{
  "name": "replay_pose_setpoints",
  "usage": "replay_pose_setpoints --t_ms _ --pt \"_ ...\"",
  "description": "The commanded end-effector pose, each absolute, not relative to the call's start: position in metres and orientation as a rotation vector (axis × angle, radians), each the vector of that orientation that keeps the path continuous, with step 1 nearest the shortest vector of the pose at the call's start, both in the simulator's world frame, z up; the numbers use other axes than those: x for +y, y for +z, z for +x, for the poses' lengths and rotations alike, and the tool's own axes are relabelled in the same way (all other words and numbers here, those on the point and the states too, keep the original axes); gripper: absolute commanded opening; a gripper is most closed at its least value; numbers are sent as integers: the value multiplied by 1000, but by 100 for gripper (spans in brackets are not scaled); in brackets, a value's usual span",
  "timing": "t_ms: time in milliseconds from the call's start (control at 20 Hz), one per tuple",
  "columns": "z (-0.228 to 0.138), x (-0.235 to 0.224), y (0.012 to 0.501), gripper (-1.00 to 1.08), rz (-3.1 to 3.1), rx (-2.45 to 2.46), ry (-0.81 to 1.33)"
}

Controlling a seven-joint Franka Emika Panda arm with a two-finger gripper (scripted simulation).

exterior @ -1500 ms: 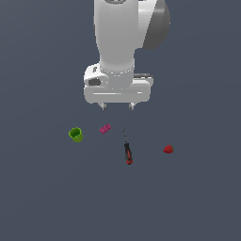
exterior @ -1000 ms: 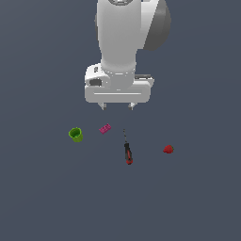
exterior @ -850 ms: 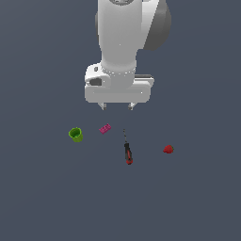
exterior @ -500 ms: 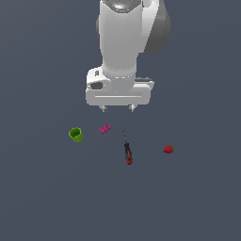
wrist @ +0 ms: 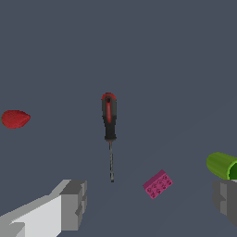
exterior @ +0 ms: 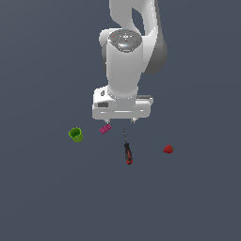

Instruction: Pick up a designated object from a clutter of objects.

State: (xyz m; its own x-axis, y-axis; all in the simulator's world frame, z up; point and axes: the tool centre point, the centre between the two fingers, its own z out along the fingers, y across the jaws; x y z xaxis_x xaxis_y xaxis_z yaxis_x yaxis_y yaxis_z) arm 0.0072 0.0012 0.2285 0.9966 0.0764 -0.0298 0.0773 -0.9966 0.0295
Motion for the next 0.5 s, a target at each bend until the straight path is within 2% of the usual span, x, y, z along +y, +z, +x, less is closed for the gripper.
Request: replay_pose_setpoints --t_ms 0,450 --pt "9 5 206 100 3111 134 -40" --pt "8 21 121 100 3124 187 -16"
